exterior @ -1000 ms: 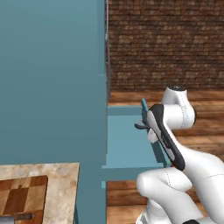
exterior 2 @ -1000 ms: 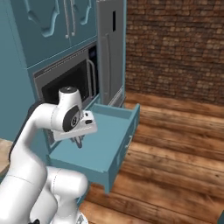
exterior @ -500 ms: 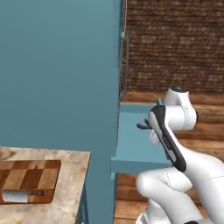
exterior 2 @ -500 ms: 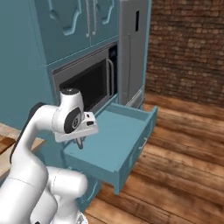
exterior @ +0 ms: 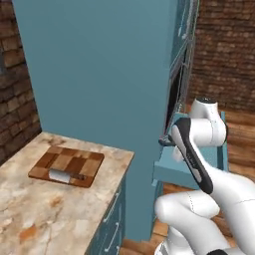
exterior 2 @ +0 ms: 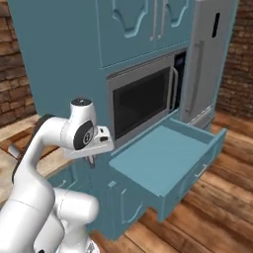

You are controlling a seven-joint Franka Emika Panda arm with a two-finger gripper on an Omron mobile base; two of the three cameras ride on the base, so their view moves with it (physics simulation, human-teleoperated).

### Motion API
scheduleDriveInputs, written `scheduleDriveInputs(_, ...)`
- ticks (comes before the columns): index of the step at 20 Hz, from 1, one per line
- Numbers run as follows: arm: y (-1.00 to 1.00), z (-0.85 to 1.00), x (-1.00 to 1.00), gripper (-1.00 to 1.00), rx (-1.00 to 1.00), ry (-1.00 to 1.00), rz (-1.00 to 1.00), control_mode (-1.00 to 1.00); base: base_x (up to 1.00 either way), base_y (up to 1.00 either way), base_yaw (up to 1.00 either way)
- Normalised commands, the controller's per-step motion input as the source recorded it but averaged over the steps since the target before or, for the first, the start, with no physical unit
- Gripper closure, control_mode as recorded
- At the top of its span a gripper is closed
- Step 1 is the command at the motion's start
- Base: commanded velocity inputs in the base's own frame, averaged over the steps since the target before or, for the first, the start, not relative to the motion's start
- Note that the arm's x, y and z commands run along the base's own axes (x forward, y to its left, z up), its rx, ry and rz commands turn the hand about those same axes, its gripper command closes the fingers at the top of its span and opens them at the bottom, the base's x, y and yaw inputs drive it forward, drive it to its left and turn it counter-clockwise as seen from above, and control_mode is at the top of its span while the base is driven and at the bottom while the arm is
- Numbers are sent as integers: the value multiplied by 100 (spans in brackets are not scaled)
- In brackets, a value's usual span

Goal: Open the drawer on the left and place the cutting tools on the cutting board.

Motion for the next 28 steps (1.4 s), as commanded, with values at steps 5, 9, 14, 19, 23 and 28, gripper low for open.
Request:
scheduleDriveInputs(5, 0, 0, 0, 100, 0, 0, 0, 100, 32, 0, 62)
scheduleDriveInputs(9, 0, 0, 0, 100, 0, 0, 0, 100, 41, 0, 64)
scheduleDriveInputs(14, 0, 0, 0, 100, 0, 0, 0, 100, 89, -11, 68)
scheduleDriveInputs(19, 0, 0, 0, 100, 0, 0, 0, 100, 55, -31, 18)
scheduleDriveInputs(23, 0, 0, 0, 100, 0, 0, 0, 100, 85, 1, -2)
scheduleDriveInputs(28, 0, 0, 0, 100, 0, 0, 0, 100, 100, 6, -5)
